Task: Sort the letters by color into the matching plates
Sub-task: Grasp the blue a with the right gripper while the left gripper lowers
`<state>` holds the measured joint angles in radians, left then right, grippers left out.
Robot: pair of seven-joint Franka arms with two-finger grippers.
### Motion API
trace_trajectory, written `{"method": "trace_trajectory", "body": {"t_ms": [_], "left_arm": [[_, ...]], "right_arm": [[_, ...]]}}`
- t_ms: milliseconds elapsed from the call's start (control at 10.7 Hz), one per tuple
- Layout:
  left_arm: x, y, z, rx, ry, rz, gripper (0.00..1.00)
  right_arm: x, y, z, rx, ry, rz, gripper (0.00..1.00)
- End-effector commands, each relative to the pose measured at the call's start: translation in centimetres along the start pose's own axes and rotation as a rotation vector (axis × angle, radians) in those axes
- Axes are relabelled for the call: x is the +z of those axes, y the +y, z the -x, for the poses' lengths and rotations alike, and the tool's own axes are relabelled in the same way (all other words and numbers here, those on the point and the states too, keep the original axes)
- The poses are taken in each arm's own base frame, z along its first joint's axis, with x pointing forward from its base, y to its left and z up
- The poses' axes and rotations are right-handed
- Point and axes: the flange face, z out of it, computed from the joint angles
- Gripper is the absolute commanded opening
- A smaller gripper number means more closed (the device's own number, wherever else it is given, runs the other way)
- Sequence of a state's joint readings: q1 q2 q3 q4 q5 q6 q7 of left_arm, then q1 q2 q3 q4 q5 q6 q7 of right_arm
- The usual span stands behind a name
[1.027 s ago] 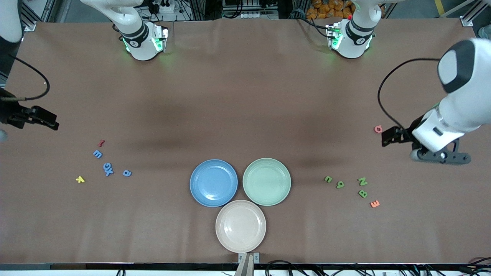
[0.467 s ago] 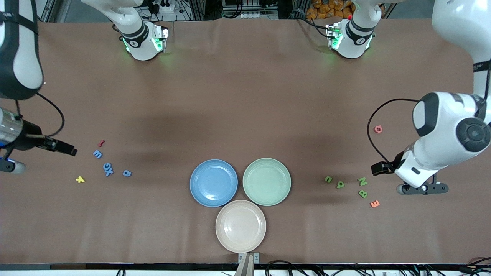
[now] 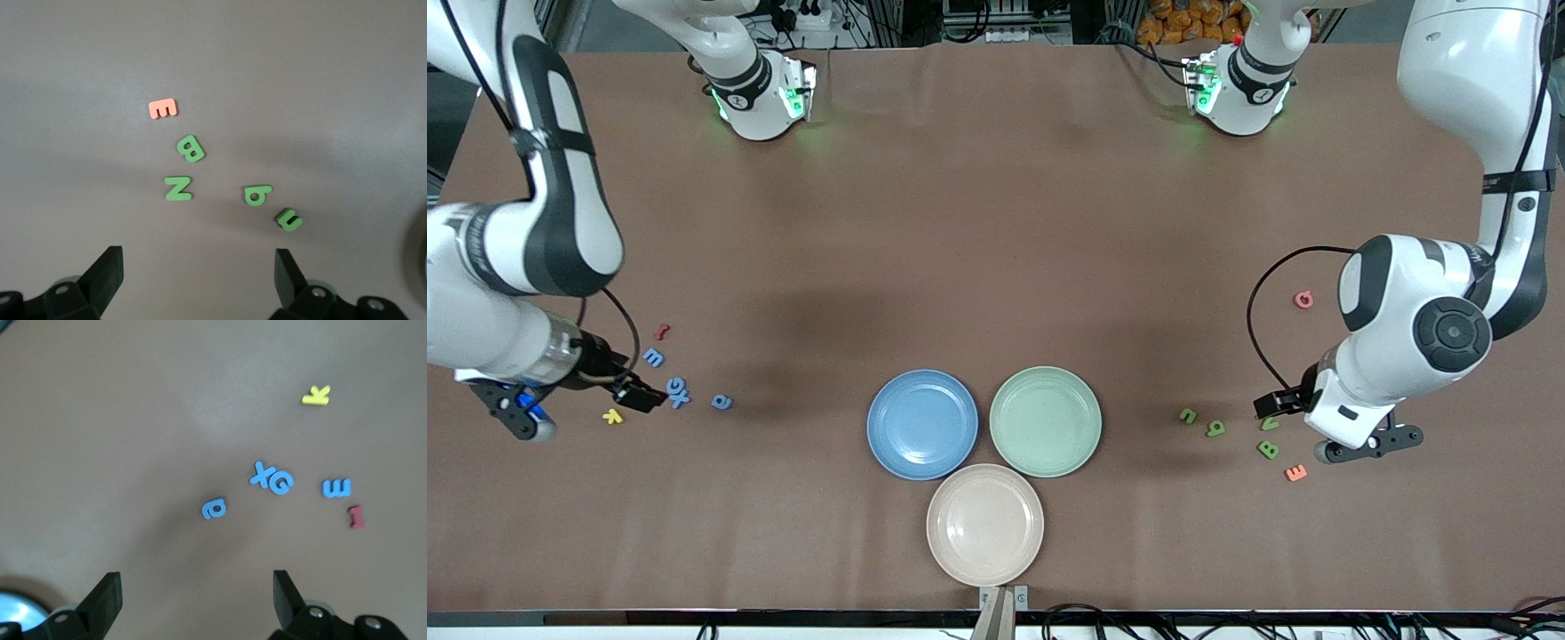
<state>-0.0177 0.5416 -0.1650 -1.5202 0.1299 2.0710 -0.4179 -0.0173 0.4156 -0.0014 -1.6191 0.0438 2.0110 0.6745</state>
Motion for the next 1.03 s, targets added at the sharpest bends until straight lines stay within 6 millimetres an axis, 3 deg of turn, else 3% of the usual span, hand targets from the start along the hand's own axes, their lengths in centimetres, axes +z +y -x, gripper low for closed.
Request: {"method": "trace_trajectory", "body": {"t_ms": [0,187,373,653,933], "left_arm": [[0.8,0.9,-0.3,0.010,0.023,-0.036,1.00],[1.8,2.5,0.3,-0.009,0.015,-0.044,1.00],[2.8,2.7,0.3,-0.182,0.006,-0.048,1.00],[4.4,3.8,0.9,-0.404,-0.009,-0.056,1.00],[5.3,4.4,1.2,-0.671,-0.013,-0.065,1.00]], "right_arm": [[6.2,-2.0,-0.4,0.158,-0.011,-0.007,1.00],[11.3,-1.4,-0.7,0.227,-0.029,-0.061,1.00],[14.6,-0.4,-0.4,0.226,-0.009,-0.068,1.00],[17.7,0.0,-0.3,0.221,-0.018,-0.048,1.00],[19.2,0.8,-0.2,0.212,-0.019,-0.041,1.00]]}}
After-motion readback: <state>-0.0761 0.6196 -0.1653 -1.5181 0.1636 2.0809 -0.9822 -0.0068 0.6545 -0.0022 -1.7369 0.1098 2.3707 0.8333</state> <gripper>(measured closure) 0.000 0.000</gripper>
